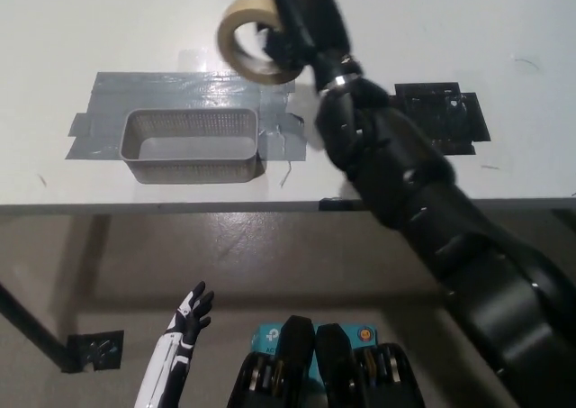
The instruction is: The robot picks the tape placed on the black area with right hand and places it in the small grey container.
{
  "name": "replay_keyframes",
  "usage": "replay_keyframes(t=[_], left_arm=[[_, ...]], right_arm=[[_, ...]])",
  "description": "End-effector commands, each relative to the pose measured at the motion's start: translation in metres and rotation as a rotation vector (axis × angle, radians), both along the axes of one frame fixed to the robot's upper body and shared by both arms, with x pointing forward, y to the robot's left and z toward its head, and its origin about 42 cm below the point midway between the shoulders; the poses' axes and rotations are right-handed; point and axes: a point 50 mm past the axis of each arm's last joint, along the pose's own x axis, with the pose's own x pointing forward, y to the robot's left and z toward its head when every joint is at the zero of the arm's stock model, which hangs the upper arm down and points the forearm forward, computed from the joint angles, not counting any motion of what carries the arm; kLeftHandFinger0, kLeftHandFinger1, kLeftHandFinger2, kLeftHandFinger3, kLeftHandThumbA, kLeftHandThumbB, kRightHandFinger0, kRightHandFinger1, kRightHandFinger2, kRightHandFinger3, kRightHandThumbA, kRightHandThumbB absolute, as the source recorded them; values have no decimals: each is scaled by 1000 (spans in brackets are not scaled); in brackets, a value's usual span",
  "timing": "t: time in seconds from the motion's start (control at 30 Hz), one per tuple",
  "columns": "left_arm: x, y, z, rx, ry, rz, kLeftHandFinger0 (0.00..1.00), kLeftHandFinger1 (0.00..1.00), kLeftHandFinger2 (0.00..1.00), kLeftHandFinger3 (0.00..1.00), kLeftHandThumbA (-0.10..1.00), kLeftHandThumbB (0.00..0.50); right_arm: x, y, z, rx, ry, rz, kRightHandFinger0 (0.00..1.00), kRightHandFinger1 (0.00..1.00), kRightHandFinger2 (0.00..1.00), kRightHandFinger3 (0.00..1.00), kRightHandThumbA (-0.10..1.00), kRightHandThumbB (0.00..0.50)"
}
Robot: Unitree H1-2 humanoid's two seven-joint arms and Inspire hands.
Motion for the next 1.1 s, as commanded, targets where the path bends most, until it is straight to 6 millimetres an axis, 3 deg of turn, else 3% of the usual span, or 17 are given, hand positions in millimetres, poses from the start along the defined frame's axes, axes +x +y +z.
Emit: replay_keyframes(t=[0.0,0.1,0.2,0.33,0.5,0.6,0.63,0.67,0.7,0.73,0.77,0.8,0.83,0.87,0.93,1.07], left_arm=[[5,-2,14,23,-66,-26,1000,1000,1000,1000,1000,62],[6,-3,16,29,-71,-31,1000,1000,1000,1000,1000,46],[3,-4,16,31,-64,-37,1000,1000,1000,1000,1000,47],[3,-4,16,23,-59,-45,1000,1000,1000,1000,1000,44],[-1,-7,14,15,-51,-52,1000,1000,1000,1000,1000,57],[-5,-9,13,19,-52,-51,1000,1000,1000,1000,1000,56],[-5,-9,14,20,-53,-51,1000,1000,1000,1000,1000,62],[-3,-10,15,14,-55,-52,1000,1000,1000,1000,1000,63],[-3,-11,15,11,-56,-52,1000,1000,1000,1000,1000,63],[-3,-10,15,-1,-60,-52,1000,1000,1000,1000,1000,66],[-3,-10,15,1,-65,-54,1000,1000,1000,1000,1000,63],[-2,-10,15,5,-69,-56,1000,1000,1000,1000,1000,63],[-2,-10,15,8,-73,-55,1000,1000,1000,1000,1000,67],[-2,-9,15,14,-76,-54,1000,1000,1000,1000,1000,73],[-1,-9,15,11,-74,-58,1000,1000,1000,1000,1000,72],[0,-9,17,1,-81,-64,968,1000,1000,1000,1000,82]], right_arm=[[-6,38,47,-6,-111,29,0,288,569,594,115,143],[-12,51,43,-24,-127,56,0,235,546,582,35,174],[-15,58,36,-55,-107,70,0,245,580,616,50,159],[-19,67,27,-76,-80,63,0,184,506,584,13,174],[-25,74,10,-127,-63,57,0,132,438,525,50,183],[-30,78,-3,-158,-52,56,0,144,462,525,47,212],[-30,78,-6,-168,-48,51,0,167,487,544,72,223],[-29,77,-8,-187,-41,39,36,243,592,608,119,231],[-29,77,-9,-196,-38,34,48,253,579,593,181,235],[-27,76,-13,-203,61,46,398,671,970,1000,381,310],[-26,76,-15,-209,112,60,816,1000,1000,1000,484,322],[-25,75,-16,-218,159,74,938,1000,1000,1000,507,341],[-23,74,-19,-258,200,78,1000,1000,1000,1000,615,406],[-23,73,-23,-293,240,83,1000,1000,1000,1000,704,467],[-21,68,-29,-358,258,72,1000,1000,1000,1000,788,498],[-18,57,-35,-390,258,61,1000,1000,1000,1000,852,500]])
